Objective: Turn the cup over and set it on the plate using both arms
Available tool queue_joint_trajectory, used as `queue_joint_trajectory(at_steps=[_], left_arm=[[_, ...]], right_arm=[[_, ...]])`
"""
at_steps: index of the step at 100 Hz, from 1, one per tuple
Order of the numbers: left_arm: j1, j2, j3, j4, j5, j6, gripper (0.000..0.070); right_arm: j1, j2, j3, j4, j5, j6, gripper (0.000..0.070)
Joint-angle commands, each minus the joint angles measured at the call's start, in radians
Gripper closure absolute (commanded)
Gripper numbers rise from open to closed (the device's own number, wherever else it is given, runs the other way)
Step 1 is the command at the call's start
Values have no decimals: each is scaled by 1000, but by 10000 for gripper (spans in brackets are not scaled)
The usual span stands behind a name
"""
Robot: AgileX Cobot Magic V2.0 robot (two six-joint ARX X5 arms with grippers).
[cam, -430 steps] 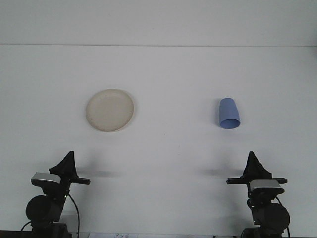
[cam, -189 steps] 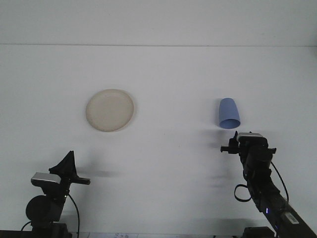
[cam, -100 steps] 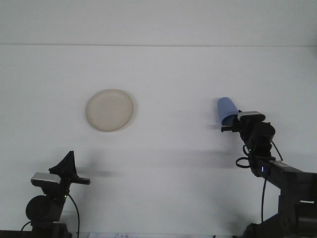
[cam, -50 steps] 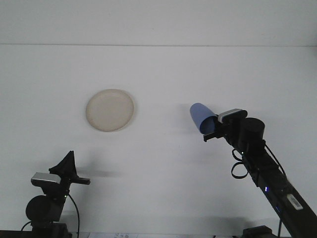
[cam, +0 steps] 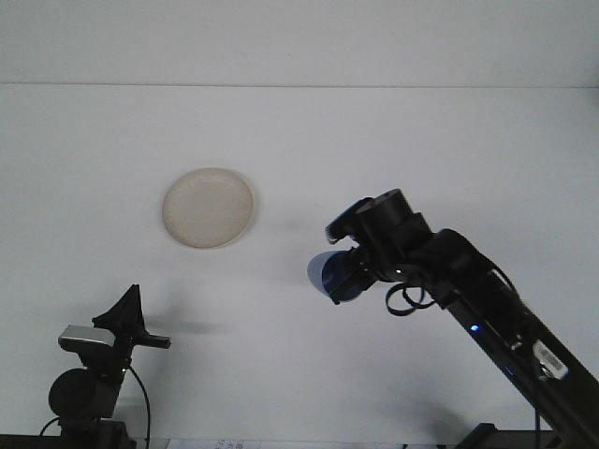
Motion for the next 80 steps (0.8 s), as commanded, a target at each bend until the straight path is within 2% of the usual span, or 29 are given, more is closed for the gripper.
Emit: queue_joint_trajectory(at_steps=[1, 36, 80], left_arm=[[1, -1, -19, 16, 4, -2, 686], [1, -1, -19, 16, 4, -2, 686], [1, -1, -19, 15, 4, -2, 686]], right_arm=[[32, 71, 37, -15, 4, -13, 696], [91, 316, 70, -168, -3, -61, 696], [96, 333, 70, -124, -56, -76, 690]])
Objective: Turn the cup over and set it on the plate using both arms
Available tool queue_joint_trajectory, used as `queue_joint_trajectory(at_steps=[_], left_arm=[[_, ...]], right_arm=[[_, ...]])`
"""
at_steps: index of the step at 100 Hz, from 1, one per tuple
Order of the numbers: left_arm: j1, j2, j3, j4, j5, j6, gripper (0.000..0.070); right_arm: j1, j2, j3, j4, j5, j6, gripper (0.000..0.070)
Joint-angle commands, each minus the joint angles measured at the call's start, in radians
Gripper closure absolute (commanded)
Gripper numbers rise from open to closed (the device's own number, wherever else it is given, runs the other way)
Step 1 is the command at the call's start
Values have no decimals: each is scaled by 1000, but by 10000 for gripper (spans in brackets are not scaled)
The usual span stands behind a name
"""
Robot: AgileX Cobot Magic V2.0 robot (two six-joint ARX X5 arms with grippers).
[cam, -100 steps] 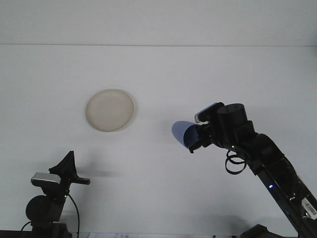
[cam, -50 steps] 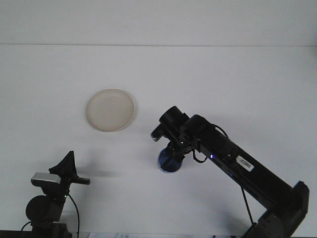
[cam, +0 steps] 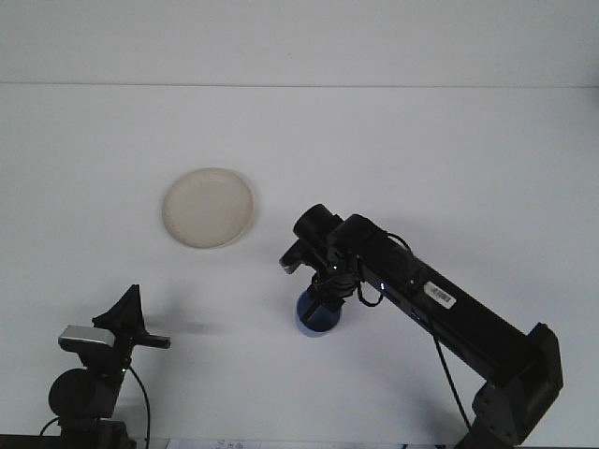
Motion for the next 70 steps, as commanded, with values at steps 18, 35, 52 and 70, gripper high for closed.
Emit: queue_joint_trajectory(at_steps=[18, 35, 52, 70], left_arm=[[1, -1, -19, 15, 4, -2, 686], [1, -1, -19, 15, 4, -2, 686], [1, -1, -19, 15, 4, -2, 686], [1, -1, -19, 15, 4, -2, 686]], right_arm=[[10, 32, 26, 15, -4, -23, 688], [10, 47, 26, 16, -4, -23, 430], [15, 46, 26, 26, -12, -29, 272], [-16, -3, 28, 27, -37, -64, 272]])
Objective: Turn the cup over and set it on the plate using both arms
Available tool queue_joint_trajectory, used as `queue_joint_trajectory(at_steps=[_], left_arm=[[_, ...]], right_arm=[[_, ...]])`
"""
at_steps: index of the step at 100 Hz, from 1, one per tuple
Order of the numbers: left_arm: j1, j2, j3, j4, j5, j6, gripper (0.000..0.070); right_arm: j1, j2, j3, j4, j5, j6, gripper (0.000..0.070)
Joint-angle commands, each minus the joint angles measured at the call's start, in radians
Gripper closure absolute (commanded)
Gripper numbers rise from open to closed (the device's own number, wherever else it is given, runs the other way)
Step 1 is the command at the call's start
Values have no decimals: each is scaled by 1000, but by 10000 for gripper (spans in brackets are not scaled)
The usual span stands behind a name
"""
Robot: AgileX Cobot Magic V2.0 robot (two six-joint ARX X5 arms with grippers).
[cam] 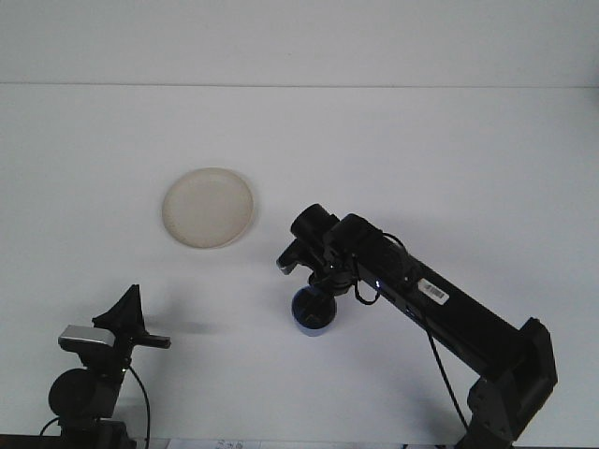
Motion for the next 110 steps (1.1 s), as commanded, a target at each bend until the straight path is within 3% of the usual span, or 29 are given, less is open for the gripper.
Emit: queue_joint_trajectory(at_steps=[1, 16, 47, 81, 101, 106, 110], left_arm=[[1, -1, -19, 16, 4, -2, 686], [1, -1, -19, 16, 4, -2, 686], [1, -1, -19, 16, 4, -2, 686], [1, -1, -19, 16, 4, -9, 686], [1, -1, -15, 20, 4, -9, 686], [1, -1, -10, 21, 4, -9, 686], [1, -1, -3, 21, 4, -9, 686]], right_arm=[[-8, -31, 27, 5, -22, -34, 272], [-102, -139, 27, 38, -101, -55, 272], [-423, -486, -45, 229, -2, -11, 272], [-620, -978, -546, 588, 147, 165, 272], [-620, -1223, -785, 704, 153, 197, 276], [-620, -1270, -822, 712, 153, 198, 317], [-620, -1300, -842, 712, 153, 197, 391]])
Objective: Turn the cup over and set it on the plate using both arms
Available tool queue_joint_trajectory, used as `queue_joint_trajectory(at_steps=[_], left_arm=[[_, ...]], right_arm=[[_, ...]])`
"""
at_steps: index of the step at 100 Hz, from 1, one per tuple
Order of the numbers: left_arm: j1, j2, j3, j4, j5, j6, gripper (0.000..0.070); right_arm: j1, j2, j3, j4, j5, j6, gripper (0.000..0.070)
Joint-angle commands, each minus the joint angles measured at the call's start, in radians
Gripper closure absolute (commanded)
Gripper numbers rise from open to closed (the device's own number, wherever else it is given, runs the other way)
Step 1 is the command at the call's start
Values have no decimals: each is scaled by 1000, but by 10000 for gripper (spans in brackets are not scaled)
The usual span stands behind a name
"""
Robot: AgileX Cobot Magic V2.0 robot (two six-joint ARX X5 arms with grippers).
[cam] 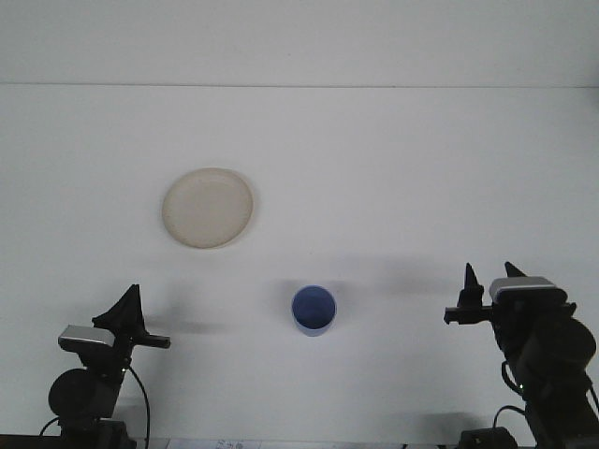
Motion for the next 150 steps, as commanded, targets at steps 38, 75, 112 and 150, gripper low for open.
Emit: queue_joint_trajectory(at_steps=[38, 75, 112, 150], left_arm=[[1, 184, 383, -323, -53, -117, 686], [0, 772, 1110, -833, -43, -154, 686], [0, 938, 1254, -890, -41, -153, 568], [-113, 1040, 1254, -881, 176, -163, 151]], right_arm=[[0, -83, -41, 37, 3, 18, 700], [0, -73, -41, 40, 3, 18, 700], [0, -69, -41, 39, 3, 18, 700], [0, -69, -41, 39, 3, 15, 700]])
